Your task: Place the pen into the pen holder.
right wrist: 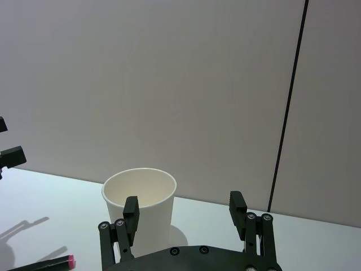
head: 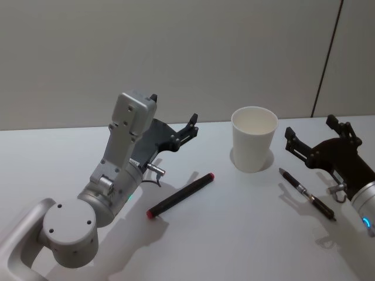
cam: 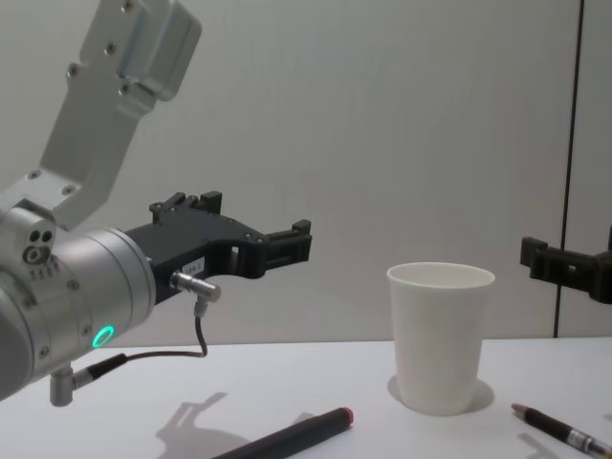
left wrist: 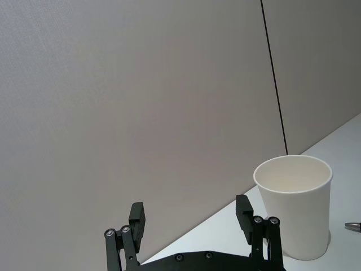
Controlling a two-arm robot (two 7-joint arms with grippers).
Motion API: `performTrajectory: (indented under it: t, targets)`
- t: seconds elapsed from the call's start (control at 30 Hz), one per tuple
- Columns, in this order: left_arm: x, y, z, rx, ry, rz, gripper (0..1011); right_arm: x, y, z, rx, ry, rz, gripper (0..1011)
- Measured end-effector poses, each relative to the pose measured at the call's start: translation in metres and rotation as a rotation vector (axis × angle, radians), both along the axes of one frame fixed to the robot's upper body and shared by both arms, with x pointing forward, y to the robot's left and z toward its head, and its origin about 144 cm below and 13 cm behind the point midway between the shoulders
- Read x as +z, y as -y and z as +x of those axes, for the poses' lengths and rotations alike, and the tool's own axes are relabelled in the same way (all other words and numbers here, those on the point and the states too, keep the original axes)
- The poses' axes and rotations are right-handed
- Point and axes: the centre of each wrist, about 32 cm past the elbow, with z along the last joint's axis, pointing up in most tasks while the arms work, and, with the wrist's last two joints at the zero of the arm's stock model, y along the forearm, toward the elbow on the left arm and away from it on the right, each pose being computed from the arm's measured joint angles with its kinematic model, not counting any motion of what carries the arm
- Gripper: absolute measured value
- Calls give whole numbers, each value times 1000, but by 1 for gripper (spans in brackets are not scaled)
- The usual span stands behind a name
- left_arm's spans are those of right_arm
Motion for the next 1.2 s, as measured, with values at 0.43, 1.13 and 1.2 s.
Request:
performTrajectory:
  t: [0.43, 1.13, 1.2]
  targets:
    - [0, 0, 0, 0, 0, 0, 1001, 0, 0, 0, 0, 0, 0, 1002]
    - [0, 0, 0, 0, 0, 0, 1000, 7, 6, -9, 4, -19, -9, 1001]
    - [0, 0, 0, 0, 0, 0, 1001, 8, 7, -11, 5, -24, -12, 1001]
